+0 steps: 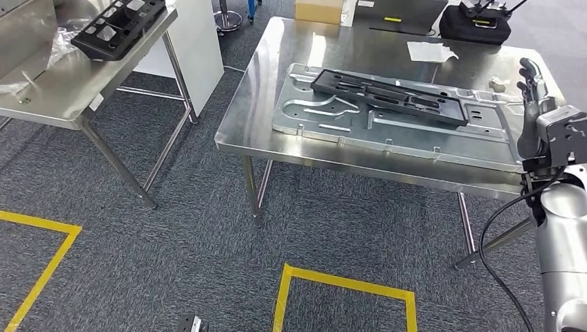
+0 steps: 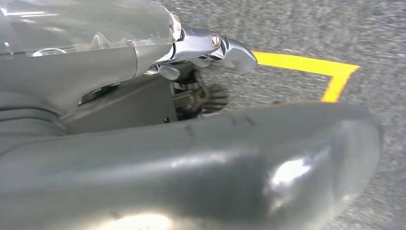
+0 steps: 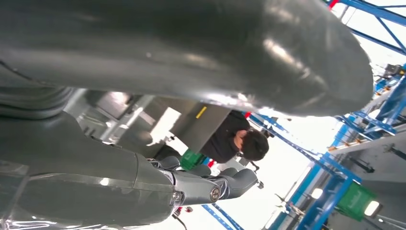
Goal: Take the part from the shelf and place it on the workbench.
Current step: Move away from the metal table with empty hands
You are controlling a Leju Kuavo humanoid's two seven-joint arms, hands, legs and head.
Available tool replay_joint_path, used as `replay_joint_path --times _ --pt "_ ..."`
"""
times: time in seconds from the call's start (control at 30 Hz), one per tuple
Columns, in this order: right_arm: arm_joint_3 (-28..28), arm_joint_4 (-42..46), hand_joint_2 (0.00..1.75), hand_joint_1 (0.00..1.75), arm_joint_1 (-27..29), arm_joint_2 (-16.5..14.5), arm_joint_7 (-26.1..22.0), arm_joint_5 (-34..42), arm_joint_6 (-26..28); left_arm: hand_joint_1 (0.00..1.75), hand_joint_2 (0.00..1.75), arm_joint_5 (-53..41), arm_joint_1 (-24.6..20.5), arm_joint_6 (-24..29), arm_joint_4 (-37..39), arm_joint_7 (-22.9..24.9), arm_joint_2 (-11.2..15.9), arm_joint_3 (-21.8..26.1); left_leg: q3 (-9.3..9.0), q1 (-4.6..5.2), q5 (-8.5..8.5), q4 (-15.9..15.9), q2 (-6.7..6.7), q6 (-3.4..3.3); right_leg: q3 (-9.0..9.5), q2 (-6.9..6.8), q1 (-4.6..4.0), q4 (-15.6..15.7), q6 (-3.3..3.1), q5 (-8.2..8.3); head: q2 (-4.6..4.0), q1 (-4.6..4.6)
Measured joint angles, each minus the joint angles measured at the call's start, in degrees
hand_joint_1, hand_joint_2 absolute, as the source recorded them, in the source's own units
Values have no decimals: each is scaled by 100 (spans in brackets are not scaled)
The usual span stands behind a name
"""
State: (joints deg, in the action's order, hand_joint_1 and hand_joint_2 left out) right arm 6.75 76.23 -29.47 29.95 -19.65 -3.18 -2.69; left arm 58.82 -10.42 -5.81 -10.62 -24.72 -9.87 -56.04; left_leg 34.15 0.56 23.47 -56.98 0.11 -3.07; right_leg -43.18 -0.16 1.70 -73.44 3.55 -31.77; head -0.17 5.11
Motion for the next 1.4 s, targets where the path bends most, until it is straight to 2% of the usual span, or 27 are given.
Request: replay_joint_path --times 0.07,0.13,0.2,0.27,0.33,0.37,0.47,0.5,0.53,0.57,0.63,0.7,0.73,0.8,0.83,0.9,0.97,1.0,1.03,1.1,1.13,1.17,1.23,1.27,1.33,1.37,1.4 --pt "-2 -35 0 0 -9 -27 -16 -51 10 0 0 0 1 18 0 4 1 0 201 10 -136 -27 -1 10 193 1 -3 -137 -7 195 0 -1" --pt "-11 -78 0 0 -48 -83 -58 -119 46 0 0 0 1 34 0 4 0 0 373 12 -250 -78 -3 37 754 0 -13 464 -47 429 0 -1" --pt "-27 -112 0 0 -110 -144 -97 -171 86 0 0 0 -4 45 0 5 -5 -1 469 23 -342 -125 -4 85 1310 0 -52 1255 -114 294 0 1" --pt "-41 -150 0 0 -168 -194 -116 -193 112 0 0 -1 -4 51 0 6 -12 -1 492 22 -450 -111 -6 150 1478 -3 -98 1573 -188 182 1 1" --pt "-57 -202 0 0 -209 -253 -121 -197 128 0 0 -2 3 61 0 9 -13 0 528 9 -487 -98 -20 223 1405 -23 -78 1592 -273 307 1 1" --pt "-67 -226 0 0 -220 -290 -126 -200 134 0 0 -5 5 69 0 13 -13 0 590 3 -344 -200 -28 260 1342 -35 -60 1610 -317 386 0 1" --pt "-81 -291 0 0 -212 -380 -153 -216 146 0 0 -25 8 91 0 38 -10 0 884 -45 519 -1179 -34 361 1061 -53 -40 1618 -378 626 0 2" --pt "-81 -312 0 0 -202 -397 -160 -221 149 0 0 -37 8 93 0 51 -10 0 938 -60 674 -1543 -32 387 962 -53 -41 1612 -373 702 0 1" --pt "-81 -333 0 0 -193 -409 -164 -226 149 0 0 -50 9 94 0 65 -10 0 919 -71 684 -1770 -31 404 862 -53 -41 1604 -363 776 0 1" --pt "-81 -351 0 0 -181 -417 -167 -228 146 0 0 -63 8 95 0 81 -10 0 807 -77 581 -1801 -31 410 766 -52 -41 1595 -348 845 0 2" --pt "-80 -370 0 0 -162 -420 -168 -212 119 0 0 -78 1 97 0 111 -9 0 268 -80 355 -1245 -36 387 601 -52 -40 1573 -307 975 0 2" --pt "-79 -378 0 0 -179 -401 -163 -163 56 0 0 -91 -21 107 0 137 -9 -1 -344 -57 444 -396 -48 327 506 -55 -43 1563 -246 1091 1 1" --pt "-79 -390 0 0 -209 -390 -157 -126 17 0 0 -99 -34 112 0 147 -10 -2 -506 -38 521 -132 -52 292 491 -57 -41 1568 -208 1147 1 1" --pt "-79 -424 0 0 -253 -369 -135 -52 -44 0 0 -115 -45 126 0 164 -11 -2 -513 -7 484 -5 -48 208 486 -60 -25 1617 -118 1259 1 0" --pt "-78 -440 0 0 -243 -358 -126 -17 -56 0 0 -119 -48 132 0 170 -11 -2 -491 -6 420 25 -37 162 466 -53 -13 1611 -83 1244 1 1" --pt "-73 -456 0 0 -155 -320 -108 17 -38 0 0 -129 -48 141 0 176 -11 -1 -383 -20 254 74 -18 74 347 -38 4 1348 -34 885 0 2" --pt "-67 -458 0 0 -55 -289 -101 25 1 0 0 -143 -44 147 0 178 -13 -1 -205 -15 101 78 -12 34 134 -22 6 646 -5 267 0 1" --pt "-66 -458 0 0 -10 -281 -101 25 15 0 0 -152 -39 150 0 179 -13 -1 -100 -9 27 71 -10 32 57 -15 3 265 7 80 0 1" --pt "-66 -458 0 0 33 -279 -101 25 25 0 0 -161 -34 153 0 179 -13 -1 6 -3 -44 59 -7 32 44 -10 1 -7 14 27 0 2" --pt "-66 -456 0 0 91 -275 -101 25 33 0 0 -174 -28 157 0 179 -13 0 218 2 -174 17 -3 47 312 -7 0 14 6 252 0 2" --pt "-66 -454 0 0 99 -272 -101 25 33 0 0 -175 -28 158 0 179 -14 0 310 2 -231 -11 -2 60 608 -8 -3 330 -11 367 0 2" --pt "-65 -444 0 0 96 -262 -100 25 33 0 0 -176 -29 158 0 179 -15 -1 392 8 -281 -45 -4 80 954 -10 -20 766 -35 370 0 1" --pt "-61 -410 0 0 91 -243 -105 25 36 0 0 -178 -35 161 0 176 -16 -1 483 20 -380 -88 -3 130 1438 -15 -56 1470 -94 216 1 3" --pt "-59 -394 0 0 90 -234 -106 25 37 0 0 -179 -34 162 0 174 -17 -1 500 22 -434 -85 -2 160 1509 -16 -77 1621 -127 155 1 4" --pt "-57 -389 0 0 100 -233 -103 24 39 0 0 -180 -24 167 0 174 -18 -1 520 20 -520 -60 -3 228 1449 -24 -63 1660 -202 234 0 1" --pt "-57 -388 0 0 103 -237 -102 19 42 0 0 -181 -16 170 0 177 -18 -1 573 13 -422 -123 -9 262 1394 -35 -50 1662 -252 302 0 2" --pt "-57 -385 0 0 109 -244 -104 2 52 0 0 -181 -10 176 0 182 -17 -1 654 4 -210 -292 -15 295 1322 -46 -32 1673 -292 378 0 1"
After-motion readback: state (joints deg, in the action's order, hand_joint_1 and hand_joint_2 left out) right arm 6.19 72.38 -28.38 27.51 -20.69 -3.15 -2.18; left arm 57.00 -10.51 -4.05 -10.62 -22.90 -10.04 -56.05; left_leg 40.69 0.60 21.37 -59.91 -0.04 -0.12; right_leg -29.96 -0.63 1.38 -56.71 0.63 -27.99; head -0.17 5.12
